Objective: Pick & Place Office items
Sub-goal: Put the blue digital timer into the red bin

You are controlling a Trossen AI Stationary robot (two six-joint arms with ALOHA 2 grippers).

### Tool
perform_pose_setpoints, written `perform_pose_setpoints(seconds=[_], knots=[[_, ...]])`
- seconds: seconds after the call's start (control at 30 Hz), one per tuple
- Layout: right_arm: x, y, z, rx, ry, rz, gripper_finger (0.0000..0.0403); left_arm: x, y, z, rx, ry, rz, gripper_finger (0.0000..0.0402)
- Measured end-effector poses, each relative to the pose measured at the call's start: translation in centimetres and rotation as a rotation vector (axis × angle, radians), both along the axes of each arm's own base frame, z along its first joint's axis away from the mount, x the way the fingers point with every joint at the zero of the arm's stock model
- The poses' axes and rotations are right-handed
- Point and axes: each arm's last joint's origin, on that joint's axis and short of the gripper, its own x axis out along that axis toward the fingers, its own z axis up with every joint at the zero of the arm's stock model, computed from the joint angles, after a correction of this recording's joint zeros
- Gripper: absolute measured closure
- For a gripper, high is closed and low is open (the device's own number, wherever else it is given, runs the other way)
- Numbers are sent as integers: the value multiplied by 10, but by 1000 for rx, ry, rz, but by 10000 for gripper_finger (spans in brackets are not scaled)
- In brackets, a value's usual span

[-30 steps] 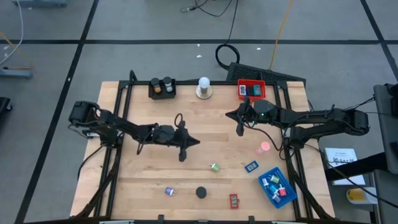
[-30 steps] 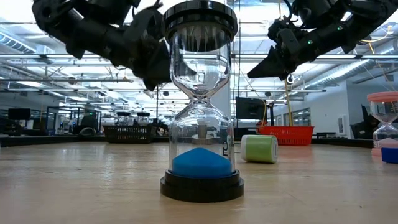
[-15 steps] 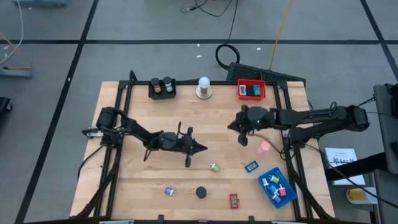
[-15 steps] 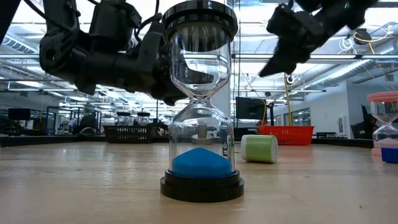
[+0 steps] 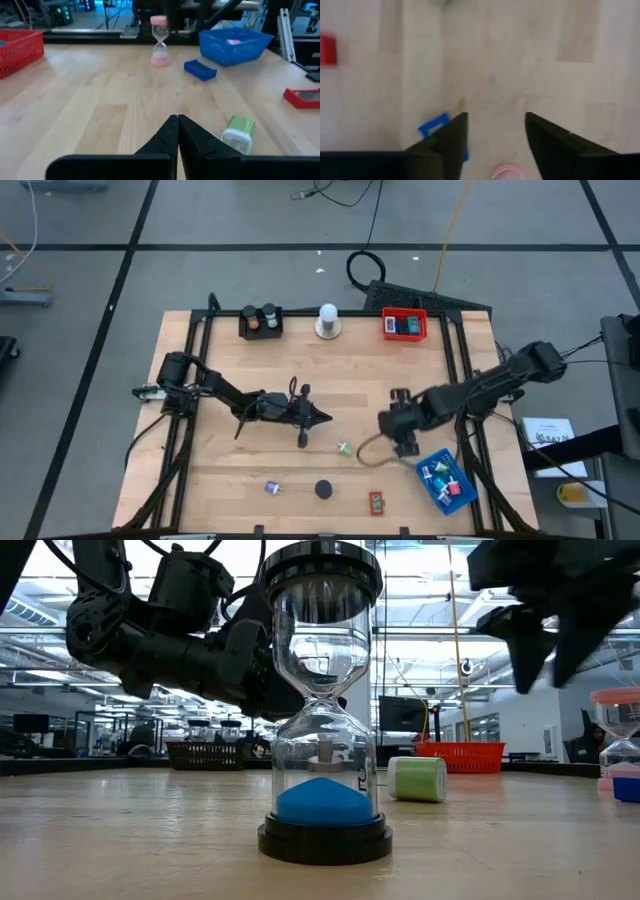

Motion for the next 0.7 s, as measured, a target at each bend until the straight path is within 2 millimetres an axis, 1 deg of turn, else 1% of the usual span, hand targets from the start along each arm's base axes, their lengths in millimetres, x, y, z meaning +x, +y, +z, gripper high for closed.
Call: perform_pose_setpoints(seconds=[0.13, 0.23, 0.4, 0.57, 0.7], knots=[[10, 26, -13, 33, 100, 105, 165, 0, 0, -1, -2, 6, 11, 380], [15, 41, -28, 53, 174, 171, 147, 0, 1, -1, -1, 6, 17, 382], [18, 54, -50, 15, 251, 245, 150, 0, 1, -1, -1, 6, 20, 398], [20, 59, -64, -8, 302, 280, 160, 0, 1, -1, -4, 6, 25, 381], [21, 60, -74, -5, 347, 308, 160, 0, 1, -1, -4, 6, 29, 384]])
